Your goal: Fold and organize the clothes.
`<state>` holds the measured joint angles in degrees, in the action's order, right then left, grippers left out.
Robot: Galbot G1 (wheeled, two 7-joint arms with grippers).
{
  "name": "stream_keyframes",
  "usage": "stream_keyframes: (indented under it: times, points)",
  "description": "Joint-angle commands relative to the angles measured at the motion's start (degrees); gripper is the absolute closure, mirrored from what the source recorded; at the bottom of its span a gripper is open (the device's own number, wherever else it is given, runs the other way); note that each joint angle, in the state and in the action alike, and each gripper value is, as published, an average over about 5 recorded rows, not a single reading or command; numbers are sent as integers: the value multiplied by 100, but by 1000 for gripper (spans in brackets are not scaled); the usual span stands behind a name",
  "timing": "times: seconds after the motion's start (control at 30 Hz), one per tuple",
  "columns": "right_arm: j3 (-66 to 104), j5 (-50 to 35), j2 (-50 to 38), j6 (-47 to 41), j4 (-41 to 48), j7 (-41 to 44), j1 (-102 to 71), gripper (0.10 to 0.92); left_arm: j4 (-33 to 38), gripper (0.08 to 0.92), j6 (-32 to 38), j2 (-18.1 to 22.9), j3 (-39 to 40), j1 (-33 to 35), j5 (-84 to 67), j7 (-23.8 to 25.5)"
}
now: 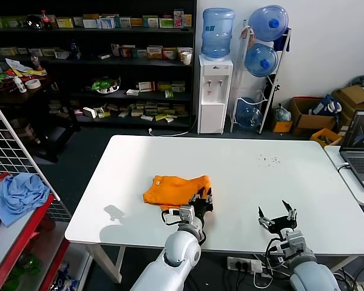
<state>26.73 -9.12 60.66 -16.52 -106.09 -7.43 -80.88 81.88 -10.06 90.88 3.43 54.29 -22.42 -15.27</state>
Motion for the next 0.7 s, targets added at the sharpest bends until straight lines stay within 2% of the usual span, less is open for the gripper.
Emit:
stream_keyframes:
  times: [0.03, 0.13, 0.27, 0.43, 0.57, 0.7]
  points:
    - [-6, 1, 68, 18, 24, 25, 50, 203, 87, 581, 1341, 406, 213, 130, -316, 479]
    - [16, 3, 146, 91, 43, 179, 110, 203, 462, 495, 1621, 150, 193, 308, -14, 675]
    - [167, 52, 394, 387, 124, 671, 200, 203, 835, 382, 2293, -592, -145, 634, 603, 888]
    - [502, 62, 974, 716, 288, 1257, 359, 203, 1057, 238, 3188, -1571, -1002, 1226, 1451, 972]
    - [820, 88, 1315, 788, 350, 1655, 446, 203, 1084, 184, 3620, -2190, -1793, 1684, 1863, 1026]
    - [1097, 140, 1484, 795, 394, 1881, 526, 203, 1083, 178, 3755, -2471, -2553, 1992, 2021, 1093]
